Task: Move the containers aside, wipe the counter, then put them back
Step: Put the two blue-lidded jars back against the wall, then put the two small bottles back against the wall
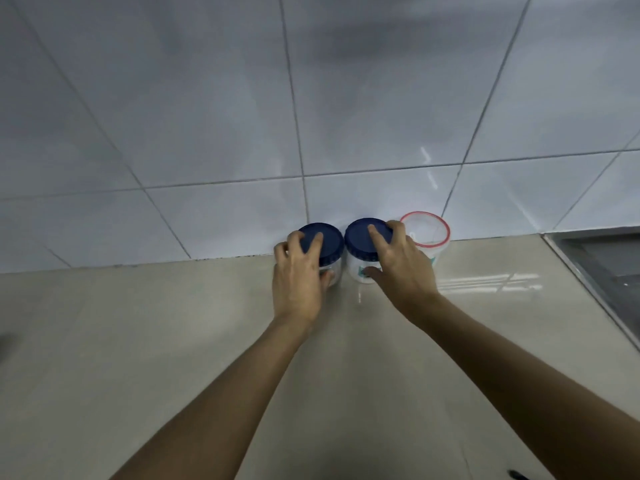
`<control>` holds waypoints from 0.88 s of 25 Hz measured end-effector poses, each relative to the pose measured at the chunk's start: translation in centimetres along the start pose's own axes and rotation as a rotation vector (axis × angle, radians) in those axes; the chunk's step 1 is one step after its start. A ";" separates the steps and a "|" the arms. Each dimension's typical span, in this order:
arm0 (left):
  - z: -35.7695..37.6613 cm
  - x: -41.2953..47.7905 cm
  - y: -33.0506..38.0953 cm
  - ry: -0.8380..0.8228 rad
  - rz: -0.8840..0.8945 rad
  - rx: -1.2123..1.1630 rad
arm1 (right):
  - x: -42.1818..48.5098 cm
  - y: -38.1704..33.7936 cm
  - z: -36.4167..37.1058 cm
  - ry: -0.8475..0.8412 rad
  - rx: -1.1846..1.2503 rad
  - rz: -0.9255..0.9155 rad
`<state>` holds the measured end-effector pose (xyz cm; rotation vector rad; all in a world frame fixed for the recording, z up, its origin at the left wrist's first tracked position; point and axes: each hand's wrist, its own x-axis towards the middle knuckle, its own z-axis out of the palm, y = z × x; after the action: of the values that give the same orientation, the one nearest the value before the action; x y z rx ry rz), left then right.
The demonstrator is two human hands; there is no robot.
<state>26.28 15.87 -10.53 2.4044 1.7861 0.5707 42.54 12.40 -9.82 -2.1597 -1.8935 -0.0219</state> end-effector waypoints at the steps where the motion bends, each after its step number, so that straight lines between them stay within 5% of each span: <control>1: -0.4 0.0 -0.4 -0.011 0.025 0.003 | 0.1 -0.5 0.0 0.015 -0.018 0.021; 6: -4.8 -7.4 -6.6 -0.078 0.150 -0.103 | -4.5 -4.6 -0.1 0.119 0.187 0.114; 14: -15.1 -17.9 -28.4 0.013 -0.049 0.046 | -7.6 -26.8 4.2 -0.284 0.229 -0.541; 22: -26.3 -20.6 -47.8 0.114 -0.343 0.258 | -3.7 -54.5 4.8 -0.328 0.383 -0.763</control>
<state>-31.16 7.50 -5.03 2.1657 2.3847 0.4707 -11.95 15.80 -4.76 -1.1604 -2.5346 0.5233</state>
